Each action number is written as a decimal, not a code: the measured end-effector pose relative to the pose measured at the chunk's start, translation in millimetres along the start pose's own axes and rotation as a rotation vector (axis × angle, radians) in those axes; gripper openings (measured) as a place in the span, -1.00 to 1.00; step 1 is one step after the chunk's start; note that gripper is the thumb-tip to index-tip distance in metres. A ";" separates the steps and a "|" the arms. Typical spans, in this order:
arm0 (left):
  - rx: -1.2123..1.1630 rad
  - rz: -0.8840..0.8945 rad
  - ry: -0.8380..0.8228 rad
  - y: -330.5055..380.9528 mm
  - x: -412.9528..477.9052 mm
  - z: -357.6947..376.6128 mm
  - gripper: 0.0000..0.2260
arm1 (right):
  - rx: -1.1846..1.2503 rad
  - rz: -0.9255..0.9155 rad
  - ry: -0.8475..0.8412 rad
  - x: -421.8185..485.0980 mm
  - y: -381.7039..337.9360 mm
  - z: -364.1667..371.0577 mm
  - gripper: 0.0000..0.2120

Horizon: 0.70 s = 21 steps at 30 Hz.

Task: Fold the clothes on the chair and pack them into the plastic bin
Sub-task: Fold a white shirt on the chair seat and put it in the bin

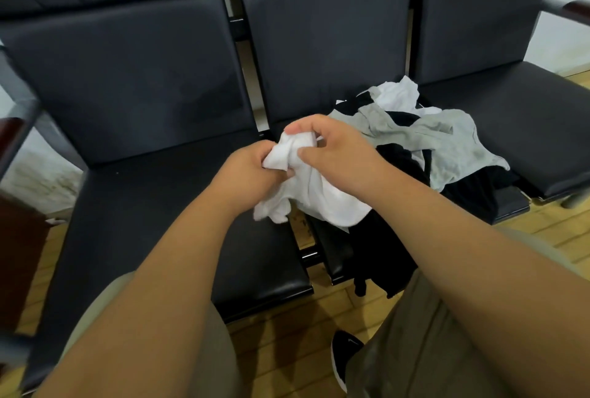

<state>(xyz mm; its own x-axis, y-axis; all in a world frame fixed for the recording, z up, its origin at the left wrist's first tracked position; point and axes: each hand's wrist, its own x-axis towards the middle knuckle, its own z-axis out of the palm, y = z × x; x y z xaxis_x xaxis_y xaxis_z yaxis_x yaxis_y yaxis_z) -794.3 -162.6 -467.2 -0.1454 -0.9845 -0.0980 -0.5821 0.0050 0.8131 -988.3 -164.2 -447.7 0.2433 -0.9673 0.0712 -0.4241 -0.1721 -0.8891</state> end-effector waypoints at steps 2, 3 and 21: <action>-0.050 0.007 -0.018 2.3 -11.5 -12.8 -0.93 | 0.023 -0.038 0.041 0.9 -5.2 -4.0 -0.61; -0.080 0.014 -0.021 5.4 -18.2 -18.6 -0.91 | 0.031 -0.057 0.060 0.9 -8.5 -5.3 -0.62; -0.078 -0.020 0.535 -3.7 -138.1 -94.4 -0.81 | 0.138 -0.139 0.001 -20.9 -67.4 72.3 -0.66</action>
<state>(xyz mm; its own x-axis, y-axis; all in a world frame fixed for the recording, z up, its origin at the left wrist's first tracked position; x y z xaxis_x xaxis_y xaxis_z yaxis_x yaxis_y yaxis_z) -696.5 -43.2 -402.6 0.3043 -0.9363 0.1753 -0.5162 -0.0074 0.8565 -901.8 -118.9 -421.9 0.2900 -0.9363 0.1980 -0.2626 -0.2768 -0.9243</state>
